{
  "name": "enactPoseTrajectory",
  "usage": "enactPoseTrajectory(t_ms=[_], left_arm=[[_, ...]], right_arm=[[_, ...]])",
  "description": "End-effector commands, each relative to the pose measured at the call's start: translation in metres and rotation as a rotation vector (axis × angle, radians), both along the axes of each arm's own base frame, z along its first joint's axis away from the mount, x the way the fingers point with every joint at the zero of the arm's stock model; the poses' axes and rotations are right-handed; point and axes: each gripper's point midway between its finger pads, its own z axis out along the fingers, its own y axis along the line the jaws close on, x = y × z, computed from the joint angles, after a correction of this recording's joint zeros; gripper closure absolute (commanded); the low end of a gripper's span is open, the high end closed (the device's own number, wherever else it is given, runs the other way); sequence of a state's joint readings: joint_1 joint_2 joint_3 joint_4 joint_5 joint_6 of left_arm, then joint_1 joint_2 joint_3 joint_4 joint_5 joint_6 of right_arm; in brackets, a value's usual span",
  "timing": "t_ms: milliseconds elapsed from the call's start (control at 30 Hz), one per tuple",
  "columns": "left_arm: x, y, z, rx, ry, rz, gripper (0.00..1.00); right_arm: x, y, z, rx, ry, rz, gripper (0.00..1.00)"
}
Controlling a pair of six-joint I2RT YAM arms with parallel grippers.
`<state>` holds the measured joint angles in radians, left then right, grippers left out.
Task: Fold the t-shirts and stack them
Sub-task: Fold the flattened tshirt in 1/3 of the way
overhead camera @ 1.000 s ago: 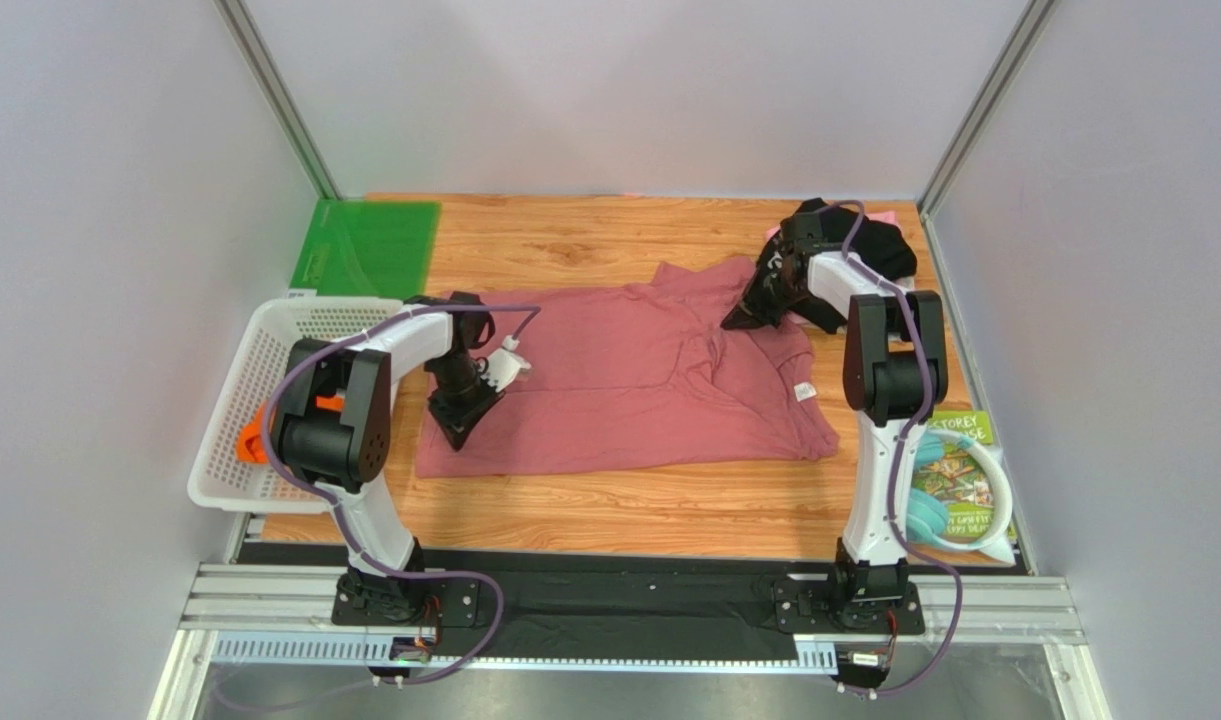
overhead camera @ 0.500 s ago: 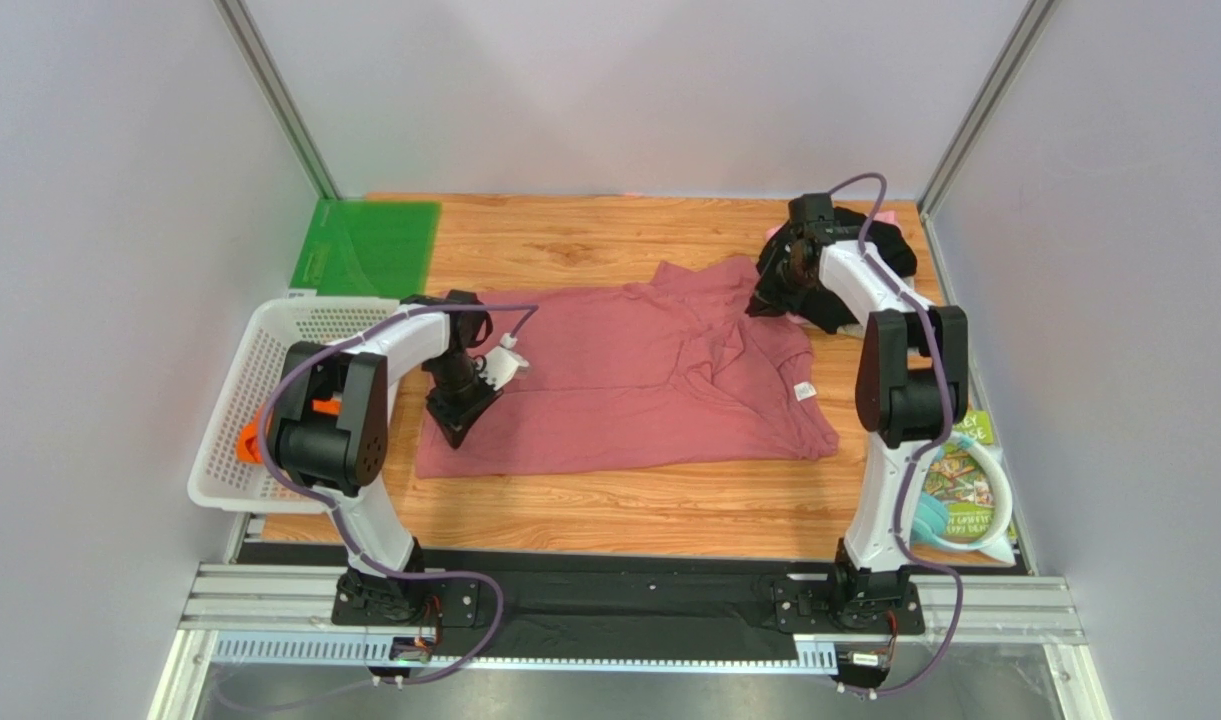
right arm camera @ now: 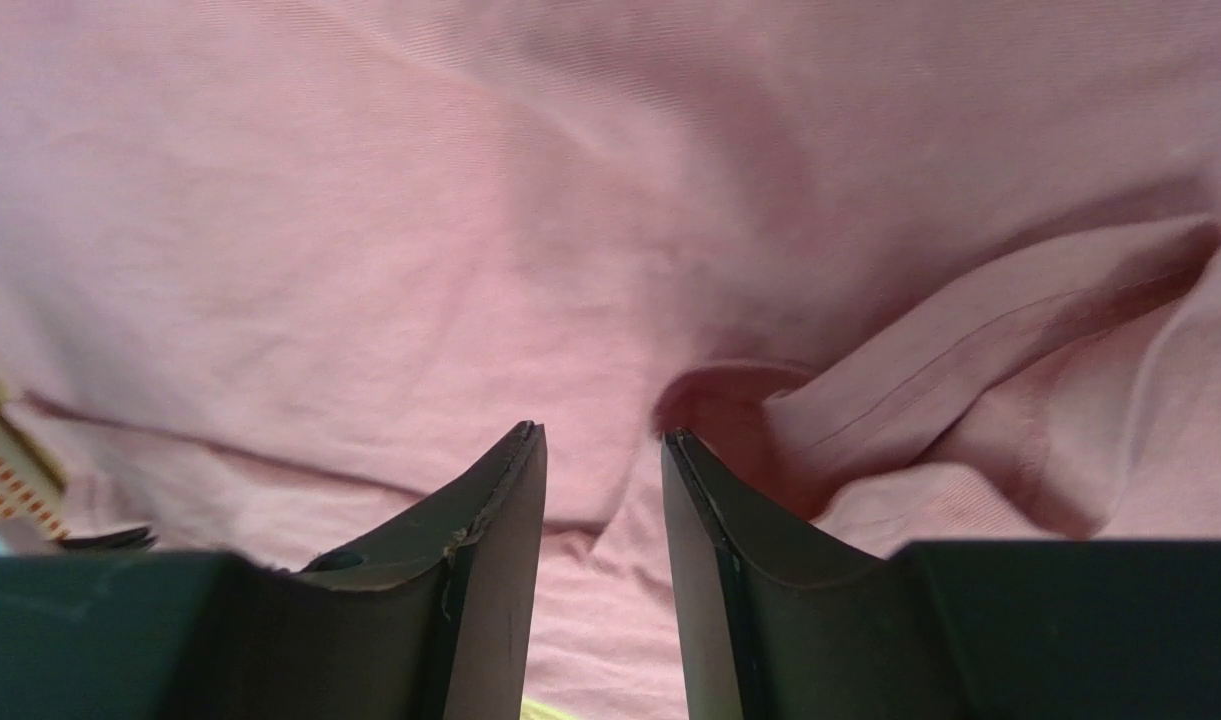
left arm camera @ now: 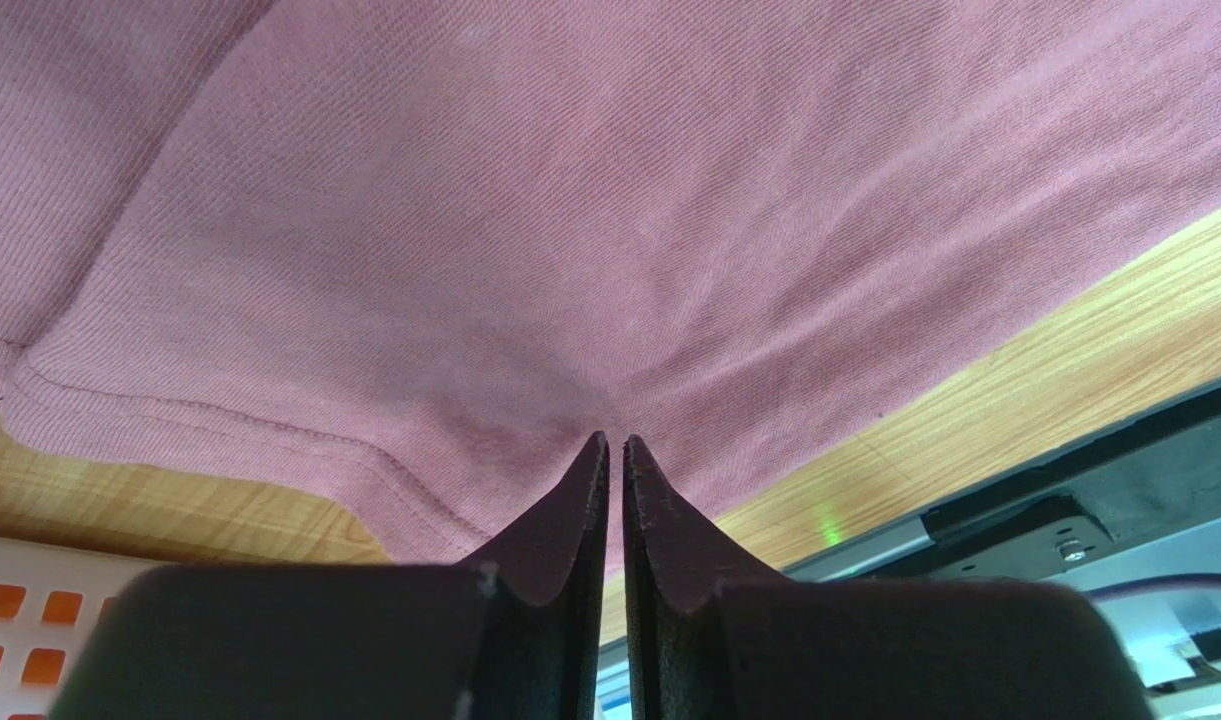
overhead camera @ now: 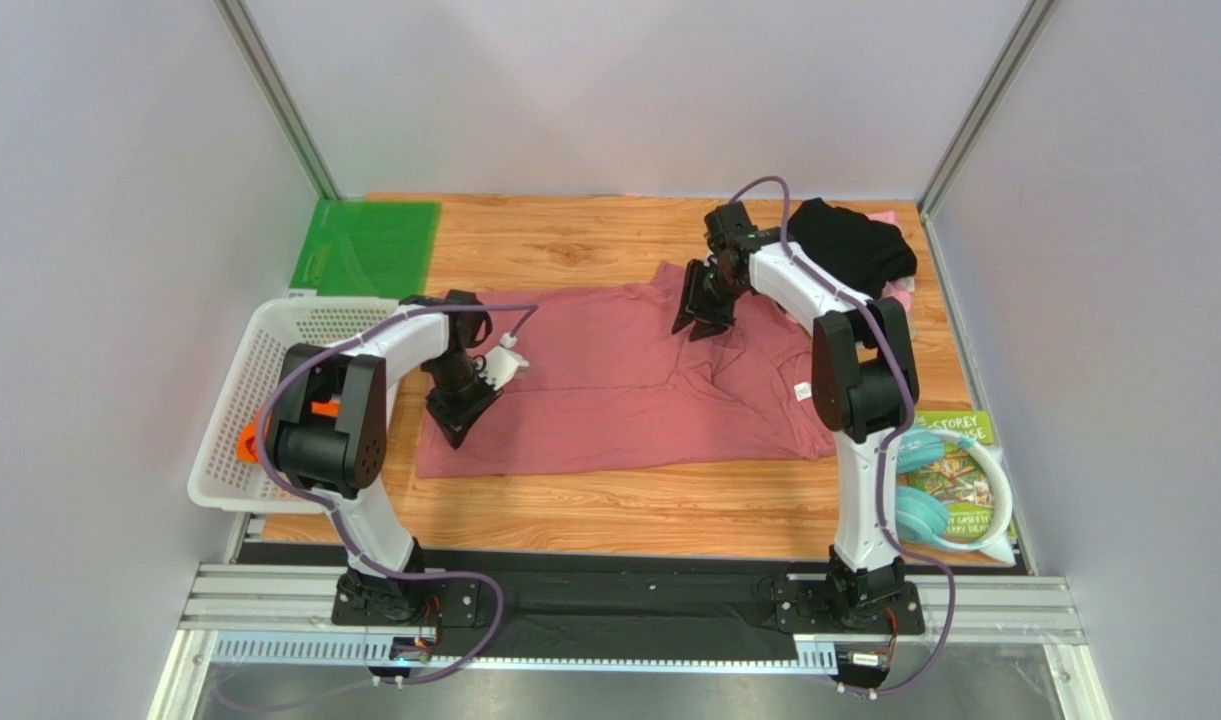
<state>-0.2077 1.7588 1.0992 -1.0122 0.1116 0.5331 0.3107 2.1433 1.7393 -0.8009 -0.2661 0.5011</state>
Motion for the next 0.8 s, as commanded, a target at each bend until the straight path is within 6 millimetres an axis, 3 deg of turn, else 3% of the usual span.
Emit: enactPoseTrajectory(t_ms=[0, 467, 767], left_arm=[[-0.001, 0.000, 0.008, -0.019, -0.025, -0.019, 0.87], [-0.001, -0.001, 0.006, -0.027, -0.021, -0.019, 0.87], [-0.001, 0.001, 0.008, -0.020, -0.029, -0.025, 0.87]], right_arm=[[0.007, -0.015, 0.002, -0.075, -0.012, 0.009, 0.60], [0.020, -0.024, 0.019, -0.120, -0.062, 0.023, 0.60], [0.022, -0.031, -0.001, -0.091, -0.008, 0.016, 0.62]])
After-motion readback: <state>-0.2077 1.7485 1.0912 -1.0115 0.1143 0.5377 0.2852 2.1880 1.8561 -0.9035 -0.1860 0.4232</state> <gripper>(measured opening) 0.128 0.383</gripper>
